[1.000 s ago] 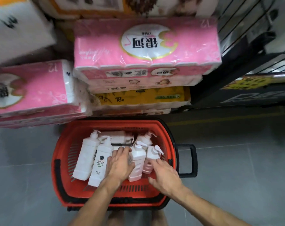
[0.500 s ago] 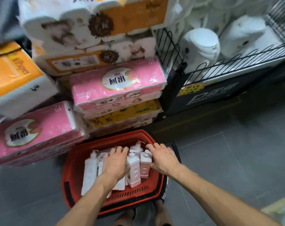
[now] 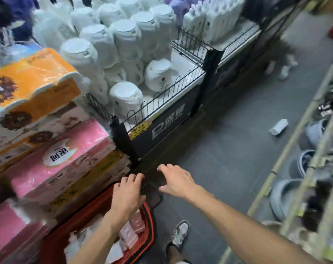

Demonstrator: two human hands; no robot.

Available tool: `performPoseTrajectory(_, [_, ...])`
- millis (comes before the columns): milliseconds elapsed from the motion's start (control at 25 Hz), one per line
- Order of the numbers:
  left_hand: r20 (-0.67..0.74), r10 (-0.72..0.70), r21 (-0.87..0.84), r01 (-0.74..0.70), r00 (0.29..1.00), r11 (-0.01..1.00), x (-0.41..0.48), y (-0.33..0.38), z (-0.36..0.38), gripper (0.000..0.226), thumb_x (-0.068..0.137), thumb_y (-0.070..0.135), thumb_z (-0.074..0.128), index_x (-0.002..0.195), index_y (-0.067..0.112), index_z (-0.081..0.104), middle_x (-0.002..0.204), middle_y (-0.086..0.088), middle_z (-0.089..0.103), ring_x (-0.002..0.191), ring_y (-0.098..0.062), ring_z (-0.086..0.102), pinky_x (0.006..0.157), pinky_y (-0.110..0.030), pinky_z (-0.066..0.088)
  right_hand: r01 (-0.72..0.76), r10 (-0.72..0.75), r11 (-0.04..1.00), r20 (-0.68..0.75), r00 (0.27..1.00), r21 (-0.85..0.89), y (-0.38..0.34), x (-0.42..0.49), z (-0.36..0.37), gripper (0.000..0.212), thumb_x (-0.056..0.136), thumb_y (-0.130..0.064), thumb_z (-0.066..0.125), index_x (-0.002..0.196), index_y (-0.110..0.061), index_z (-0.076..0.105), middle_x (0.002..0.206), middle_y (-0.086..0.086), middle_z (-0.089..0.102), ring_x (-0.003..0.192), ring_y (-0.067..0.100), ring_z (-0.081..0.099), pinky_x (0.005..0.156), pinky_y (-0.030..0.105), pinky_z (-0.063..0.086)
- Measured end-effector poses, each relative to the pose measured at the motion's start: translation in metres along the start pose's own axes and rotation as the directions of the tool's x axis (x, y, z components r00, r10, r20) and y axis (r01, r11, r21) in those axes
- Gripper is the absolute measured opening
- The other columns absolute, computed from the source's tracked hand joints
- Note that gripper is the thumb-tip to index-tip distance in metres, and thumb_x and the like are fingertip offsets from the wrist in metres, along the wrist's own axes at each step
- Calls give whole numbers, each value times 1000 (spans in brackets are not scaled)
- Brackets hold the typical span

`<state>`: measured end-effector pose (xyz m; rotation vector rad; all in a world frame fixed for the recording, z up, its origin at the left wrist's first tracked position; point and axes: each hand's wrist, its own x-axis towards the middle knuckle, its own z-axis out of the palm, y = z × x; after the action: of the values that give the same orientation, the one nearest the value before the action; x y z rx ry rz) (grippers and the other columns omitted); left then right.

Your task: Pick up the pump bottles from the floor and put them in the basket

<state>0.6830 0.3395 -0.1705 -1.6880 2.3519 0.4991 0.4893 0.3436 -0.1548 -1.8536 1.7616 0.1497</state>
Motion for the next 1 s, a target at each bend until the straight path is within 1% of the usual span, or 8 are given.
performPoseTrajectory(200, [-11, 184, 43, -183, 983, 982, 61, 113, -39, 69, 83, 48, 65, 143, 32, 36, 136, 4, 50, 127, -24, 46, 97, -41, 43, -186, 196, 967, -38, 980, 177, 94, -30, -46, 67, 82, -43, 74, 140, -30, 42, 133, 3, 55, 124, 32, 53, 95, 47, 47])
performPoseTrajectory(320, [-24, 251, 39, -250, 968, 967, 91, 178, -56, 68, 86, 49, 63, 145, 32, 34, 139, 4, 48, 129, -24, 45, 99, -40, 41, -307, 343, 894, -58, 938, 327, 160, -53, -72, 67, 81, -47, 75, 138, -33, 44, 134, 1, 56, 126, 29, 53, 97, 43, 45])
performPoseTrajectory(440, [8, 326, 54, -326, 945, 944, 116, 235, -60, 71, 86, 43, 67, 147, 33, 31, 140, 4, 47, 131, -23, 44, 99, -38, 41, -399, 463, 819, -64, 884, 412, 225, -79, -98, 67, 79, -50, 76, 137, -33, 45, 133, 0, 57, 125, 25, 55, 98, 40, 47])
performPoseTrajectory(600, [48, 416, 95, -418, 908, 903, 152, 291, -68, 70, 86, 39, 67, 146, 32, 32, 136, 6, 48, 127, -22, 45, 95, -35, 40, -470, 579, 730, -85, 811, 496, 293, -100, -134, 67, 79, -51, 76, 136, -33, 46, 132, -3, 58, 120, 25, 58, 96, 38, 47])
performPoseTrajectory(720, [68, 483, 120, -488, 873, 865, 182, 332, -80, 71, 84, 42, 68, 144, 31, 33, 134, 5, 49, 125, -22, 45, 95, -36, 41, -484, 641, 632, -57, 765, 605, 333, -106, -158, 64, 79, -51, 77, 133, -33, 48, 119, -7, 60, 105, 21, 61, 91, 34, 48])
performPoseTrajectory(760, [77, 501, 130, -507, 862, 852, 194, 345, -84, 71, 83, 43, 68, 144, 31, 33, 133, 5, 49, 125, -22, 46, 95, -36, 41, -486, 658, 603, -51, 751, 633, 346, -105, -165, 64, 78, -50, 78, 133, -33, 49, 116, -8, 60, 103, 20, 61, 91, 34, 48])
performPoseTrajectory(880, [92, 547, 141, -555, 832, 820, 230, 380, -95, 71, 82, 45, 67, 143, 31, 33, 132, 6, 49, 123, -23, 46, 95, -37, 41, -506, 703, 537, -26, 711, 674, 381, -97, -179, 66, 76, -50, 80, 131, -32, 49, 110, -9, 59, 103, 20, 62, 91, 34, 49])
performPoseTrajectory(1000, [103, 589, 141, -598, 802, 789, 275, 413, -113, 73, 81, 45, 66, 144, 31, 32, 133, 6, 48, 124, -23, 46, 95, -37, 40, -540, 757, 458, 9, 654, 706, 423, -84, -200, 65, 75, -50, 79, 129, -32, 49, 104, -9, 58, 101, 19, 62, 90, 35, 50])
